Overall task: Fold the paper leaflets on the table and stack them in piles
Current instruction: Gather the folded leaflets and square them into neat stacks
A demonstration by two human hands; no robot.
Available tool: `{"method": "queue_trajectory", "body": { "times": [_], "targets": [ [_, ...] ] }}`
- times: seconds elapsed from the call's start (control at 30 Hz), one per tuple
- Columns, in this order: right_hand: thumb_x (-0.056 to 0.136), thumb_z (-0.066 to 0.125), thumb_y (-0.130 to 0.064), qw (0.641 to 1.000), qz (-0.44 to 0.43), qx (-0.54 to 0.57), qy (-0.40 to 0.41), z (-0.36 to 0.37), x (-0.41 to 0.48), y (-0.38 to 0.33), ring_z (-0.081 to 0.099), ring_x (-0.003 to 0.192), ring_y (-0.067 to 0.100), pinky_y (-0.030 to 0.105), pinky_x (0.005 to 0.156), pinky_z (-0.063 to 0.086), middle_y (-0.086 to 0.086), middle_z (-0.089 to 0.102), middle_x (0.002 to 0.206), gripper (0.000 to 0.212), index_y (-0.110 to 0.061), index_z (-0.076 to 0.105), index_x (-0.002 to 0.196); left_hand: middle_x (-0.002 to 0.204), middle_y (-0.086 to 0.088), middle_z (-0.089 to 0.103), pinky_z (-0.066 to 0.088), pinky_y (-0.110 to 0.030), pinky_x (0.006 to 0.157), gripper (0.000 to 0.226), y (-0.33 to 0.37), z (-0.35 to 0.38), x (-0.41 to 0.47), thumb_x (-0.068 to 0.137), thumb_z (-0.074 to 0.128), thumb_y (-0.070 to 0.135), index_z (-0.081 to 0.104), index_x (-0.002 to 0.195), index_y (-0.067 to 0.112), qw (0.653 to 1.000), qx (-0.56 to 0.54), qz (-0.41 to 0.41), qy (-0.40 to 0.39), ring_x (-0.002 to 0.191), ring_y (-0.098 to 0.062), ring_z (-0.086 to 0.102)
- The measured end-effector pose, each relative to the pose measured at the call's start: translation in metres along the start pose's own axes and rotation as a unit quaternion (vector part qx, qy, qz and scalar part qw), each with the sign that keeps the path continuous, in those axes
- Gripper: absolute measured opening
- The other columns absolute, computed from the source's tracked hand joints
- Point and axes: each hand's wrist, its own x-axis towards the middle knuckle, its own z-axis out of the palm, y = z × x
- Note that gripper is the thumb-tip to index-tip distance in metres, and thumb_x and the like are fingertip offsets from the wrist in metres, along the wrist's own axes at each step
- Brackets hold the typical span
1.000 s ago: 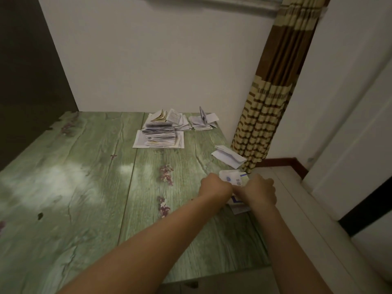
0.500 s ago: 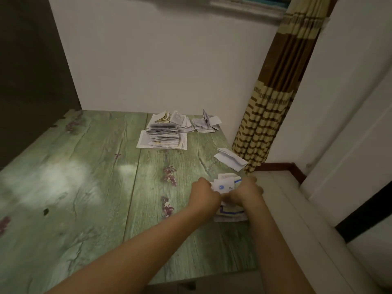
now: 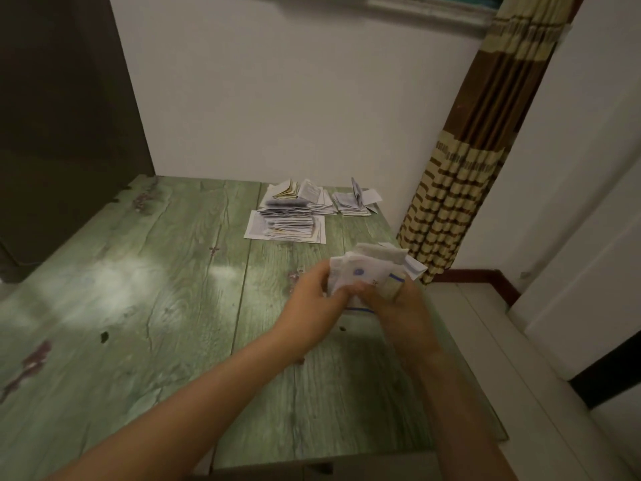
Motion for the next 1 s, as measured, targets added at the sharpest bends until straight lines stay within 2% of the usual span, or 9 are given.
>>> {"method": "queue_trajectory", "body": {
  "times": [0.07,0.13,0.23,0.33,0.43,0.57,0.8,0.93,1.0],
  "targets": [
    [0.078,0.070,-0.005,1.000,0.005,0.000,-0.011,0.008,-0.002,0.004,0.065,0.091,0.005,0.018,0.067,0.053,0.004,0.064,0.109,0.042,-0.012,0.053,0.116,0.104,0.008,0.063,0.050,-0.011,0.070,0.029,-0.005,-0.008,-0.005,0.088,0.062,0.013,0.051,0.113,0.022,0.999,0.027,0.025,0.003,0.092,0.002,0.061],
    [0.078,0.071,-0.005,0.999,0.036,-0.003,-0.026,0.015,-0.005,0.012,0.062,0.098,0.004,0.020,0.072,0.054,-0.003,0.062,0.112,0.050,-0.020,0.048,0.120,0.104,0.012,0.060,0.049,-0.009,0.068,0.032,-0.013,-0.008,-0.010,0.088,0.062,0.012,0.047,0.115,0.023,0.999,0.027,0.021,-0.012,0.087,0.010,0.059],
    [0.084,0.064,-0.004,0.998,0.056,-0.022,-0.028,0.021,-0.009,0.022,0.059,0.107,0.010,0.022,0.085,0.051,-0.005,0.062,0.115,0.052,-0.021,0.044,0.129,0.106,0.007,0.062,0.051,-0.014,0.075,0.033,-0.025,-0.003,-0.010,0.089,0.059,0.013,0.045,0.119,0.017,1.000,-0.001,-0.002,-0.012,0.092,0.002,0.061],
    [0.088,0.053,-0.003,0.997,0.069,0.002,-0.045,0.021,-0.011,0.022,0.062,0.098,0.004,0.015,0.076,0.050,-0.007,0.065,0.110,0.043,-0.023,0.047,0.126,0.104,0.007,0.062,0.050,-0.011,0.073,0.023,-0.029,-0.002,-0.005,0.094,0.053,0.014,0.046,0.115,0.017,1.000,0.012,-0.005,0.007,0.093,0.000,0.060],
    [0.096,0.044,-0.017,0.996,0.079,0.031,-0.023,0.018,-0.010,0.020,0.066,0.093,0.010,0.021,0.074,0.053,0.000,0.068,0.105,0.023,-0.019,0.057,0.115,0.095,0.010,0.061,0.049,-0.009,0.063,0.013,-0.029,-0.003,-0.003,0.093,0.054,0.011,0.049,0.101,0.021,0.999,0.021,-0.003,0.042,0.083,0.003,0.059],
    [0.097,0.046,-0.023,0.996,0.070,0.014,0.049,0.019,-0.007,0.021,0.069,0.084,0.018,0.033,0.074,0.057,0.004,0.072,0.092,0.020,-0.021,0.065,0.092,0.092,0.010,0.065,0.052,-0.013,0.065,0.015,-0.033,-0.010,0.002,0.090,0.058,0.010,0.057,0.100,0.021,0.997,0.013,-0.006,0.072,0.084,-0.004,0.064],
    [0.090,0.057,-0.020,0.967,0.148,0.160,0.128,0.015,-0.001,0.022,0.065,0.086,0.024,0.043,0.078,0.055,0.008,0.069,0.091,0.010,-0.014,0.064,0.088,0.093,0.006,0.067,0.053,-0.015,0.063,0.015,-0.033,-0.028,-0.002,0.091,0.057,0.011,0.058,0.101,0.021,0.997,-0.004,-0.064,0.034,0.083,-0.006,0.065],
    [0.095,0.051,-0.021,0.972,0.069,0.092,0.205,0.010,0.000,0.016,0.057,0.084,0.015,0.040,0.079,0.051,-0.001,0.061,0.083,0.017,-0.021,0.061,0.081,0.101,-0.003,0.068,0.055,-0.028,0.075,0.013,-0.033,-0.039,0.000,0.092,0.056,0.012,0.058,0.105,0.015,0.993,-0.019,-0.097,0.058,0.091,-0.016,0.065],
    [0.096,0.049,-0.022,0.981,0.013,0.039,0.189,0.014,-0.004,0.005,0.057,0.074,0.004,0.027,0.066,0.052,-0.003,0.057,0.078,0.018,-0.020,0.056,0.079,0.100,-0.004,0.068,0.054,-0.034,0.080,0.011,-0.034,-0.038,0.000,0.093,0.054,0.011,0.058,0.098,0.019,0.990,-0.047,-0.114,0.065,0.091,-0.019,0.065]
  ]
}}
